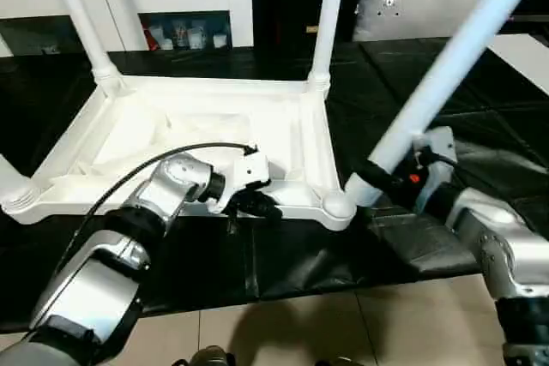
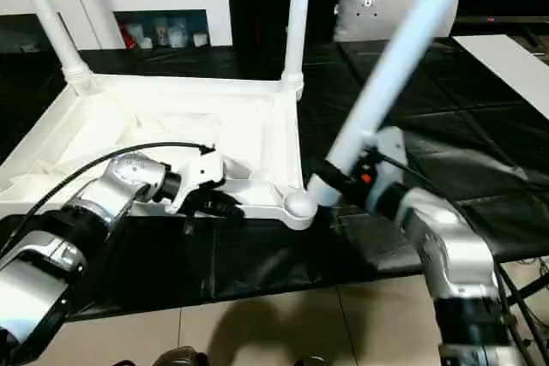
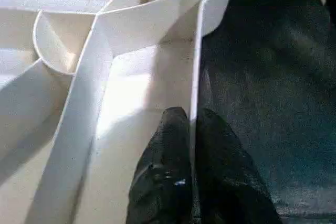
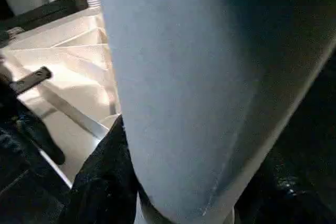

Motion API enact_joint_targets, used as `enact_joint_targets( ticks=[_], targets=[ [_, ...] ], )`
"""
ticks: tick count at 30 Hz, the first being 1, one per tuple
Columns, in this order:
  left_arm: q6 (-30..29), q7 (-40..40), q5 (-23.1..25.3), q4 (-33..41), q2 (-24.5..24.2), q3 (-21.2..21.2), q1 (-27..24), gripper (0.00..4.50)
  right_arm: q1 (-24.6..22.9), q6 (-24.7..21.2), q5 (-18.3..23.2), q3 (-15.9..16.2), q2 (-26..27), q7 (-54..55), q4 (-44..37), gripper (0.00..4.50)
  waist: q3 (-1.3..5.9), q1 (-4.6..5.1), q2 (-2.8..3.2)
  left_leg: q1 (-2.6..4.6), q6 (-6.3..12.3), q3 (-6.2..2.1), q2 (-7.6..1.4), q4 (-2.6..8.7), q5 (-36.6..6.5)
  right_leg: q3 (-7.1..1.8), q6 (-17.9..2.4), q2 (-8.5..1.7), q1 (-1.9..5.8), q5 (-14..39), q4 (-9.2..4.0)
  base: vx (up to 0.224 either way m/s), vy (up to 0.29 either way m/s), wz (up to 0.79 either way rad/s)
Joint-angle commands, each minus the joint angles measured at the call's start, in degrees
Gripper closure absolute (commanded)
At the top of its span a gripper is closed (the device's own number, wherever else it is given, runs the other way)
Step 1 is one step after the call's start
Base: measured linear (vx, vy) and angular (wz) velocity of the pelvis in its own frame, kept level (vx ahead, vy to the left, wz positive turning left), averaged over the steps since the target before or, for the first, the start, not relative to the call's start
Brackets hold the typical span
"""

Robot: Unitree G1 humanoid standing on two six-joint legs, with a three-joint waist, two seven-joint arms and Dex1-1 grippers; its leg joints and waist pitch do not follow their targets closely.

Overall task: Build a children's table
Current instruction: Insert table leg to table base

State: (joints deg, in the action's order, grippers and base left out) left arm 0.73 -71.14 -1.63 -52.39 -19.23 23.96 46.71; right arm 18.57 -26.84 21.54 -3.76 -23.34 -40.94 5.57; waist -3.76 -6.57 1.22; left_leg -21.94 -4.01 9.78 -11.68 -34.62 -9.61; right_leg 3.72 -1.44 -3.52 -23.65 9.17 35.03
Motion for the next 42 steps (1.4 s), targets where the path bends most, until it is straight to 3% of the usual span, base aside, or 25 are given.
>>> enact_joint_targets(
  ticks=[1,3,4,5,7,8,12,15,22,30,37,42],
  targets=[
    [-2.7,1.2,-1.7,-0.3,-0.2,-2.6,0.7,4.44,0.9,0.6,-0.6,0.4,-0.7,-0.7,-0.7,2.6,4.88,-0.39,-0.62,0.83,1.71,-0.14,-0.98,3.52,-8.9,-2.27,-10.4,-4.48,3.65,13.8,-4.11,0.0,0.0,0.0],
    [-7.6,4.2,-1.6,0.2,-0.3,-3.3,0.4,4.46,2.1,0.6,-1.4,1.5,-1.2,-1.5,0.1,2.6,4.9,-0.3,-0.67,0.73,1.57,-0.2,-0.97,3.55,-8.7,-2.23,-10.5,-4.47,3.83,13.9,-3.94,0.0,0.0,0.0],
    [-13.4,8.3,-1.6,1.7,0.2,-4.6,-0.7,4.48,3.0,1.0,-2.9,3.5,-1.9,-2.7,0.9,2.6,4.81,-0.06,-1.11,0.64,1.52,-0.15,-1.0,3.61,-8.6,-2.21,-10.6,-4.43,3.84,13.7,-3.89,0.0,0.0,0.0],
    [-15.6,10.0,-1.8,3.0,0.6,-5.1,-1.4,4.48,3.4,1.1,-3.3,4.3,-2.2,-3.5,1.1,2.6,4.87,-0.01,-0.94,0.72,1.5,-0.2,-1.06,3.52,-8.5,-2.2,-11.0,-4.46,3.85,13.2,-3.65,0.0,0.0,0.0],
    [-16.8,11.0,-1.8,3.6,0.8,-5.5,-1.8,4.5,3.6,1.1,-3.5,4.8,-2.4,-4.0,1.3,2.6,4.77,0.31,-0.91,0.52,2.23,-0.15,-0.84,3.37,-8.3,-2.19,-11.1,-4.45,3.89,13.4,-4.01,0.0,0.0,0.0],
    [-17.8,11.4,-1.3,6.2,0.8,-5.1,-3.4,4.5,4.3,1.3,-3.8,5.3,-2.4,-4.4,2.0,2.6,4.71,0.59,-1.32,0.38,2.4,-0.1,-0.75,3.38,-8.2,-2.17,-10.6,-4.36,3.97,14.0,-4.12,0.0,0.0,0.0],
    [-19.7,11.2,-0.1,14.4,0.9,-3.7,-8.0,4.5,6.5,2.8,-4.7,6.9,-2.6,-6.2,4.3,2.6,4.59,0.98,-1.01,0.69,2.84,0.02,-0.91,3.37,-8.3,-2.2,-9.8,-4.22,3.51,16.8,-4.59,0.0,0.0,0.0],
    [-10.6,8.7,2.6,19.1,-0.4,-0.6,-10.7,4.5,7.8,1.9,-5.2,8.5,-3.1,-8.4,5.8,2.6,4.59,0.91,-0.84,0.75,2.56,-0.17,-1.1,3.57,-9.4,-2.23,-8.6,-4.12,3.44,17.9,-4.61,0.0,0.0,0.0],
    [-12.4,7.7,1.4,24.2,-1.0,-0.1,-12.7,4.5,9.3,-0.3,-4.5,11.0,-4.2,-14.4,8.4,2.6,4.4,0.54,-0.73,1.06,1.96,-0.1,-1.15,3.7,-11.2,-2.3,-8.8,-4.17,3.28,19.3,-4.67,0.0,0.0,0.0],
    [-10.0,5.1,-0.1,26.7,-1.4,-1.5,-14.4,4.5,11.1,1.2,-5.5,11.8,-4.2,-16.8,13.4,2.6,4.2,0.6,-1.06,1.33,1.51,-0.11,-1.0,3.84,-12.7,-2.23,-7.1,-4.23,3.1,24.3,-5.26,0.0,0.0,0.0],
    [-9.8,3.5,0.2,27.4,-2.1,-0.4,-14.5,4.5,12.4,2.3,-5.9,12.4,-3.3,-19.2,18.2,2.6,4.38,0.84,-1.1,1.19,1.75,-0.16,-1.02,3.84,-11.8,-2.19,-7.6,-4.2,3.2,22.6,-4.99,0.0,0.0,0.0],
    [-10.1,5.4,0.5,26.6,-1.0,-1.3,-14.1,4.5,12.3,4.2,-3.2,8.9,-1.5,-19.5,22.1,2.61,4.36,1.07,-1.2,1.28,1.85,-0.09,-1.03,3.86,-12.4,-2.17,-8.3,-4.21,3.19,22.2,-5.04,0.0,0.0,0.0]
  ],
)
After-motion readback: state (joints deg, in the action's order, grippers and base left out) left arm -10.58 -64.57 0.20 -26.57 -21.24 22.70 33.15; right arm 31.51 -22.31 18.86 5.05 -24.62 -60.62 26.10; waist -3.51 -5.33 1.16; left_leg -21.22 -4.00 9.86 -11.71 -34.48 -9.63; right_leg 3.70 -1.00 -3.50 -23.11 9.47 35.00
